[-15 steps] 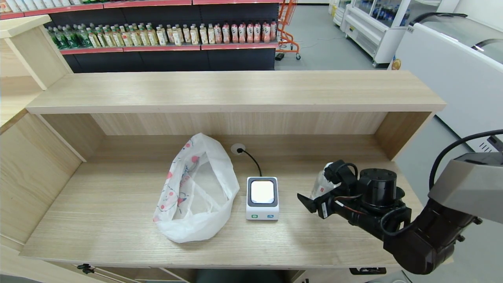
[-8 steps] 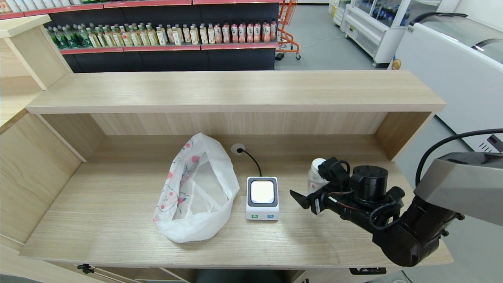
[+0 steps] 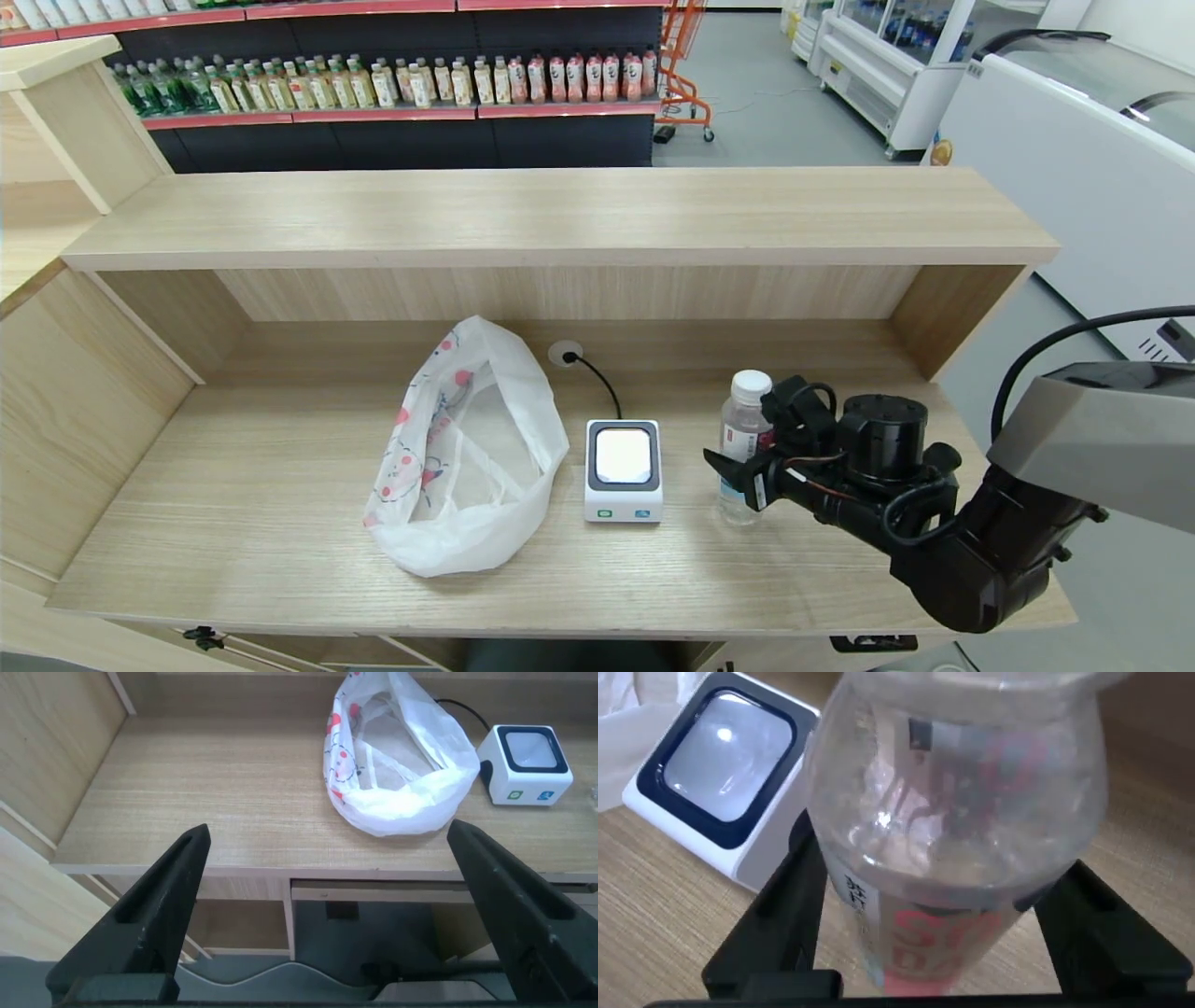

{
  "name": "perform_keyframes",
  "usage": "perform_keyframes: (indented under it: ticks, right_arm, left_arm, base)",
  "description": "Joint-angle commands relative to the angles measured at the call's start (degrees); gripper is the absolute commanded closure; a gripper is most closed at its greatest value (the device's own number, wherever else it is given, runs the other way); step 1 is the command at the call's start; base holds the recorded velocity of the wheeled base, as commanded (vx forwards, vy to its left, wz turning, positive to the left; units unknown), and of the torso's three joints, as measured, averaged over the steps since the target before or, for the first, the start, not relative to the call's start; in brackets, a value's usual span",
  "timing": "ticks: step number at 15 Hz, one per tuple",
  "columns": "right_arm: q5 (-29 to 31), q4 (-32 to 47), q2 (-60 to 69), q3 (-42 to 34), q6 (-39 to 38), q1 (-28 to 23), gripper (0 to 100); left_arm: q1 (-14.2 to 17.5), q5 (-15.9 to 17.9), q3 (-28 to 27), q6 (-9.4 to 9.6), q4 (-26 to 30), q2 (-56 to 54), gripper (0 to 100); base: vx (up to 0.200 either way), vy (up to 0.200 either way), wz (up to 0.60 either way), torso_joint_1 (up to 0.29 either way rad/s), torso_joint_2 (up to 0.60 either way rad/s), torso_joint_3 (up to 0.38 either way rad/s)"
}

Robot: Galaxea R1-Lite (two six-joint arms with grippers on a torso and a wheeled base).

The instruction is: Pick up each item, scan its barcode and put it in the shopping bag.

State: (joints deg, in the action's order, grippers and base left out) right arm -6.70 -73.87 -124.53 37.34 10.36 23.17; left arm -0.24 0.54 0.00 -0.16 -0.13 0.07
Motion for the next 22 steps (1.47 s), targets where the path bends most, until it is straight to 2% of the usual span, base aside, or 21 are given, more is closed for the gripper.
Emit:
perform_keyframes:
  ticks: [1,5,7,9,10,11,12,15,17,19,22]
  right_arm:
    - [0.03,0.05,0.16,0.19,0.1,0.03,100]
    - [-0.41,-0.13,2.36,-0.6,-0.69,-0.06,100]
    - [-5.69,2.6,8.86,0.28,-6.93,-1.73,100]
    - [-12.63,8.48,16.16,0.1,-10.8,-3.4,100]
    - [-21.77,13.32,22.49,0.37,-15.02,-4.89,100]
    - [-26.69,15.6,25.39,0.8,-16.69,-5.68,100]
    - [-29.33,16.83,26.88,1.07,-17.48,-5.86,100]
    - [-42.69,19.91,31.63,1.6,-20.82,-5.51,100]
    - [-45.85,20.17,32.33,3.18,-20.82,-4.37,100]
    - [-46.03,20.96,32.77,2.91,-20.82,-3.05,100]
    - [-47.88,20.53,33.82,-2.89,-19.41,0.03,100]
  left_arm:
    - [-0.02,0.08,0.0,-0.02,-0.04,0.01,0]
    - [-0.02,-0.01,0.0,-0.02,-0.04,0.01,0]
    - [-0.02,-0.01,0.0,-0.02,-0.04,0.01,0]
    - [-0.02,0.08,0.0,-0.02,-0.04,0.01,0]
    - [-0.02,-0.01,0.0,-0.02,-0.04,0.01,0]
    - [-0.02,-0.01,0.0,-0.02,-0.04,0.01,0]
    - [-0.02,0.08,0.0,-0.02,-0.04,0.01,0]
    - [-0.02,-0.01,0.0,-0.02,-0.04,0.01,0]
    - [-0.02,-0.01,0.0,-0.02,-0.04,0.01,0]
    - [-0.02,-0.01,0.0,-0.02,-0.04,0.01,0]
    - [-0.02,-0.01,0.0,-0.02,-0.04,0.01,0]
  base:
    - [0.0,0.0,0.0,0.0,0.0,0.0]
    - [0.0,0.0,0.0,0.0,0.0,0.0]
    - [0.0,0.0,0.0,0.0,0.0,0.0]
    - [0.0,0.0,0.0,0.0,0.0,0.0]
    - [0.0,0.0,0.0,0.0,0.0,0.0]
    - [0.0,0.0,0.0,0.0,0.0,0.0]
    - [0.0,0.0,0.0,0.0,0.0,0.0]
    - [0.0,0.0,0.0,0.0,0.0,0.0]
    - [0.0,0.0,0.0,0.0,0.0,0.0]
    - [0.0,0.0,0.0,0.0,0.0,0.0]
    - [0.0,0.0,0.0,0.0,0.0,0.0]
